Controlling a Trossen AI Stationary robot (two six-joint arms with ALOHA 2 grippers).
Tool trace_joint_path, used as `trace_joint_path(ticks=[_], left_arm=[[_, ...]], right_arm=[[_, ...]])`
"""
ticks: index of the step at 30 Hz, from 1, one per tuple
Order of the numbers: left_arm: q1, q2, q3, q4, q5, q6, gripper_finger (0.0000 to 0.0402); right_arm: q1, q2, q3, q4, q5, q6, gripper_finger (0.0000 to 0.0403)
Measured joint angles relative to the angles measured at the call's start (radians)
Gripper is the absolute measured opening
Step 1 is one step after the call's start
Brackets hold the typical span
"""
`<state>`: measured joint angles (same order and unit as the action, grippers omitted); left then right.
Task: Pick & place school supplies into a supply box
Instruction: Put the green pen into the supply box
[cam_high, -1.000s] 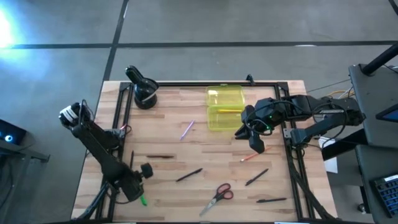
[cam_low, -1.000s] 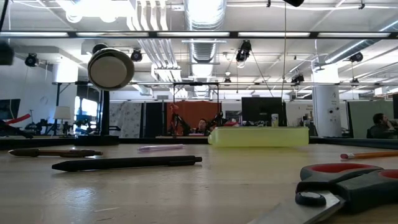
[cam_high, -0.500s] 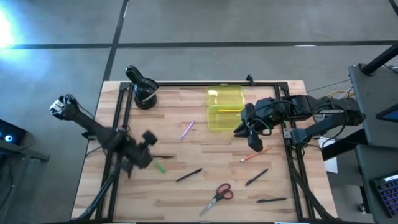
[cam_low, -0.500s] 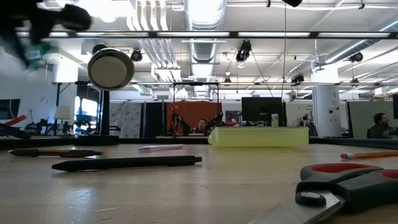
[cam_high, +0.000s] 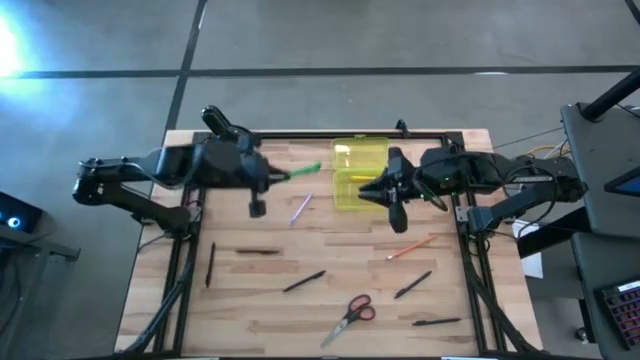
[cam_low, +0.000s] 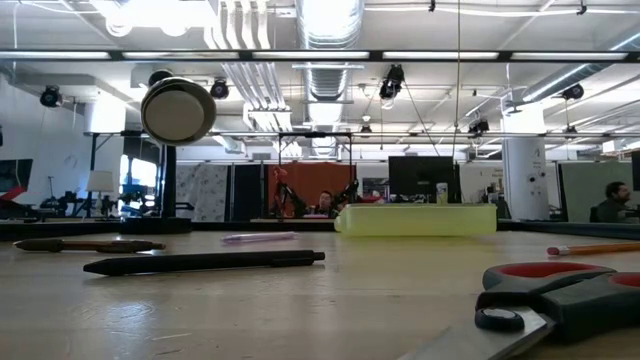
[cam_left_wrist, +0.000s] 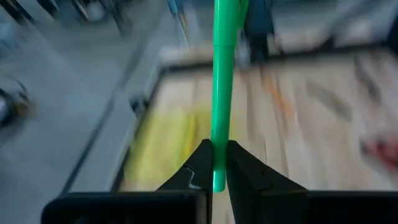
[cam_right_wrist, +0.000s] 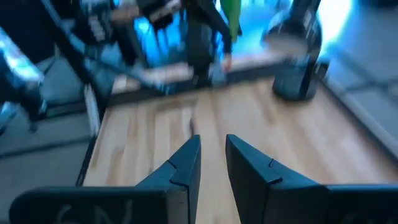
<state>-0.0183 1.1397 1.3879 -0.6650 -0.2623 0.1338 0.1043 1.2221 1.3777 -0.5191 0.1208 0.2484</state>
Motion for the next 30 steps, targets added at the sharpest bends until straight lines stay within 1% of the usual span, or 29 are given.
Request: trace_joint_path(ticks=[4,7,10,12,16,19,24,30], left_arm=[[0.019,0.001,0.013,0.194,0.024,-0.013,0.0010],[0.019,0.006,-0.003,0.316,0.040,-0.035,0.0010],[0.019,0.019,-0.011,0.384,0.042,-0.068,0.0010],[0.019,0.031,-0.018,0.433,0.043,-0.085,0.0010],[0.019,0.067,-0.020,0.568,0.050,-0.111,0.0010],[0.019,0.099,-0.020,0.668,0.083,-0.117,0.0010],[0.019,0.150,-0.020,0.753,0.114,-0.117,0.0010],[0.019,0.208,-0.020,0.857,0.144,-0.119,0.0010]], right_arm=[[0.000,0.002,0.000,0.163,0.110,-0.065,0.0068],[-0.004,0.004,0.000,0.311,0.172,-0.115,0.0071],[-0.013,0.004,0.000,0.451,0.174,-0.154,0.0082],[-0.022,0.004,0.000,0.509,0.167,-0.174,0.0092],[-0.035,0.004,0.000,0.545,0.163,-0.183,0.0112],[-0.036,0.005,0.000,0.553,0.160,-0.183,0.0127],[-0.035,0.005,0.000,0.562,0.126,-0.176,0.0147],[-0.035,0.006,0.000,0.576,0.114,-0.167,0.0153]])
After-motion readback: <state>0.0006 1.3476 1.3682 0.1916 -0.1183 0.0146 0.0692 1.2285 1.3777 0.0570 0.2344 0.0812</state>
